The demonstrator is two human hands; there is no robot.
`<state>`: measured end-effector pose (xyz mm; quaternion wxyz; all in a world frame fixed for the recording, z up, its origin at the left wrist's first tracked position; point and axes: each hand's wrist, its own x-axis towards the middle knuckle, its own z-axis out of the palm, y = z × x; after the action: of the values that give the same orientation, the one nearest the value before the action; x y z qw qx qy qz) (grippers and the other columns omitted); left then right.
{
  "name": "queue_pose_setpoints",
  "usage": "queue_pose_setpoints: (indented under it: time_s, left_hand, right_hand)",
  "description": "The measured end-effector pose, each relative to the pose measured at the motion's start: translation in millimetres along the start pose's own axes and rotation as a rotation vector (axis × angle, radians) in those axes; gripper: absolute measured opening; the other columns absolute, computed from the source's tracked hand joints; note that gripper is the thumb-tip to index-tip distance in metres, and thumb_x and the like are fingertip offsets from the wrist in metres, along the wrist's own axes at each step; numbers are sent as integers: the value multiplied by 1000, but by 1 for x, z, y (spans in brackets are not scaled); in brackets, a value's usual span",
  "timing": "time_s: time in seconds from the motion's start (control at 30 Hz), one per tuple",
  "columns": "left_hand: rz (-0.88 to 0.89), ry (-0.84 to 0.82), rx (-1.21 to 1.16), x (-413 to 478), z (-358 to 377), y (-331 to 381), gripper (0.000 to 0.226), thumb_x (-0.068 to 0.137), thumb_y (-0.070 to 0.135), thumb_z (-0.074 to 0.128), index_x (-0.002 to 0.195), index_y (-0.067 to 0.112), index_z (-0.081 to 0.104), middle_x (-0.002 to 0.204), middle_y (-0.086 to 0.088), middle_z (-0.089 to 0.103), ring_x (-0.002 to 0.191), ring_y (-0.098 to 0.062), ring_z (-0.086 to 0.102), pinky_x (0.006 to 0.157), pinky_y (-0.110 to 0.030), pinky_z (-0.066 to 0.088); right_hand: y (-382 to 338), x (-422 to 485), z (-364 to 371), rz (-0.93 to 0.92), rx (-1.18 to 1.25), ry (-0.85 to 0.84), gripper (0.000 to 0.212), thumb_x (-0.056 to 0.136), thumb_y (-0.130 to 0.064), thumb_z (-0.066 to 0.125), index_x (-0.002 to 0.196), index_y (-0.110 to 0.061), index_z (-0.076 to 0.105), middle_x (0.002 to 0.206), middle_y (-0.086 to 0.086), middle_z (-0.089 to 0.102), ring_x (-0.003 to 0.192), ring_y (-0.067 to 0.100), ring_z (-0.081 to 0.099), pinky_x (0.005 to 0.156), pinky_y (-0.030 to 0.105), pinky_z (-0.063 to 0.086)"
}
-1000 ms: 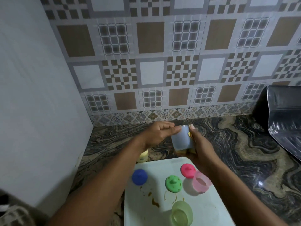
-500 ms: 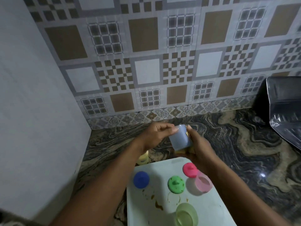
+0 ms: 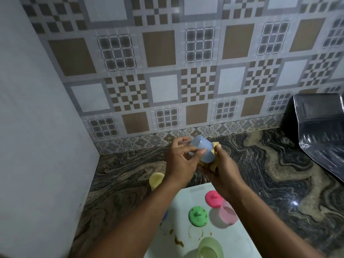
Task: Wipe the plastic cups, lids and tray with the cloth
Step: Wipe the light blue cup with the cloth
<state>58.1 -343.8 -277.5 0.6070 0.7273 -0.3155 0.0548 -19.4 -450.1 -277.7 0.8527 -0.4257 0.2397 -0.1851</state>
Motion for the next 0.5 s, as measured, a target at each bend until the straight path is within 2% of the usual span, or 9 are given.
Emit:
queue_pose_setpoints:
  time_s: [0.07,0.13,0.17,0.27,0.37,0.43,0.47,0.5]
  left_hand:
    - [-8,-12,43,-1,1,3,29,77,33,85,101,29,69,121,6,54,107,-4,59,85,-18,52]
    - [-167,-154,4,5,-4,3,60,74,35,86,124,28,54,121,9,56,103,-8,62,84,-23,55]
    - [-239,-238,-20,10,-8,1,68,74,34,87,130,24,51,122,8,59,104,-11,64,86,-27,56]
    - [-201,-380,0,17,-15,-6,61,73,27,88,125,24,57,117,-1,65,102,-18,68,87,-34,60]
    - [-46,-390,47,8,-14,-8,69,74,16,87,133,27,54,124,-1,60,106,-15,66,85,-33,61]
    - [41,-352,136,4,-14,-15,73,74,23,86,137,30,52,129,2,59,109,-12,64,86,-31,60]
    - [18,-349,131,2,-15,-15,72,74,31,86,138,31,52,128,3,60,108,-11,65,85,-30,60]
    - [-76,-353,61,2,-15,-14,70,75,39,84,137,32,52,126,2,62,108,-12,66,83,-31,61]
  right_hand:
    - [0,-2,5,-122,-118,18,42,104,-44,40,124,-15,63,119,17,71,115,35,66,102,54,50]
    - [-3,-2,3,-250,-265,28,36,100,-46,43,119,-23,63,119,14,69,113,34,66,101,57,51]
    - [-5,-2,2,-284,-325,9,33,98,-47,44,119,-28,62,119,11,68,113,33,66,100,56,51]
    - [-5,-1,-1,-314,-371,-32,33,98,-48,46,121,-32,64,120,8,68,112,29,66,96,49,54]
    - [-5,1,1,-351,-394,-35,31,103,-42,44,116,-23,65,109,12,69,99,27,66,85,46,53]
    - [-5,3,0,-370,-429,-36,33,103,-41,44,111,-17,65,104,18,66,91,27,62,79,45,51]
    - [-5,3,0,-379,-448,-39,34,103,-42,44,108,-16,64,103,20,65,89,27,61,76,44,50]
    - [-5,4,-2,-393,-464,-52,34,103,-43,43,107,-15,64,102,21,65,87,27,60,75,43,49]
